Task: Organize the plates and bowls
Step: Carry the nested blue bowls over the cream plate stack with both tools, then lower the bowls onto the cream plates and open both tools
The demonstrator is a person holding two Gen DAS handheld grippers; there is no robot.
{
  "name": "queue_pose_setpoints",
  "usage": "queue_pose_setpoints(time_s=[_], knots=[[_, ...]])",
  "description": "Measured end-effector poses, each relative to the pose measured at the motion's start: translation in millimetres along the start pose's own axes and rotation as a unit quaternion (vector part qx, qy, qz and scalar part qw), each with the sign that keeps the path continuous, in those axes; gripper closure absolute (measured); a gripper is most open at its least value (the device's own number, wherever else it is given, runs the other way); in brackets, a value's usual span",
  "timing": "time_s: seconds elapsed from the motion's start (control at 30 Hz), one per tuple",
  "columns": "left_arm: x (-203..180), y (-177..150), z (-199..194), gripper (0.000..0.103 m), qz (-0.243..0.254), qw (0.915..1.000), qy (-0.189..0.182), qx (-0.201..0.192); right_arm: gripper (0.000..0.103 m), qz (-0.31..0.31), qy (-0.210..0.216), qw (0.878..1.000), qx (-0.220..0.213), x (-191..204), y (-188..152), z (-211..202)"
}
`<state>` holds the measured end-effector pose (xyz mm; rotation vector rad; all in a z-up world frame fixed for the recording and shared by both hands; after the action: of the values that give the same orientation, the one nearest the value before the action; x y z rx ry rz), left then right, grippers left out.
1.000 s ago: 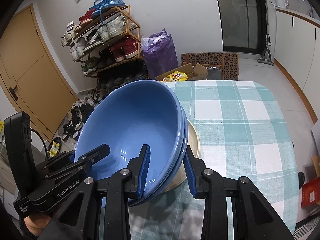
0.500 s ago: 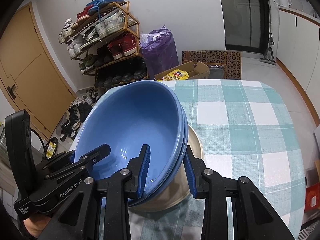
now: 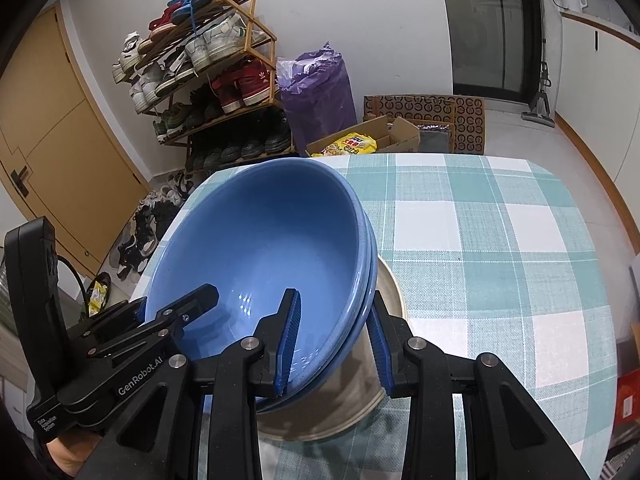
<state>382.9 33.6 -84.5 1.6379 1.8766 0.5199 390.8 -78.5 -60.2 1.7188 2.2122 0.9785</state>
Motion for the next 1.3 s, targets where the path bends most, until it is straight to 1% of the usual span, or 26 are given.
queue_pose_setpoints(time_s=[0.67, 1.03, 1.3], knots=[[-1, 11, 4, 0.073, 0.001, 1.0000, 0.002, -0.005, 0.069, 0.017, 0.005, 1.000, 0.004, -6, 4, 13], [-2, 11, 3, 0.072, 0.005, 1.0000, 0.001, -0.005, 0.069, 0.015, 0.007, 1.000, 0.006, -8, 6, 15], [-6, 11, 4, 0.065, 0.012, 0.9999, 0.002, -0.006, 0.069, 0.017, 0.013, 1.000, 0.006, -8, 6, 16]])
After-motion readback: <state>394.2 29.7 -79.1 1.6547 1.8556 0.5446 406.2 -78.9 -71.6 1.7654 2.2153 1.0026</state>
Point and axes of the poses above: each gripper's, at about its wrist camera, not at the fingertips, and z roughly the way its jaws point, x to its left, y to its top, the point moved 9 cm from there along z, roughly the way its jaws point, and after that the axes turned 2 degrees about y, right-handed, at the moved point
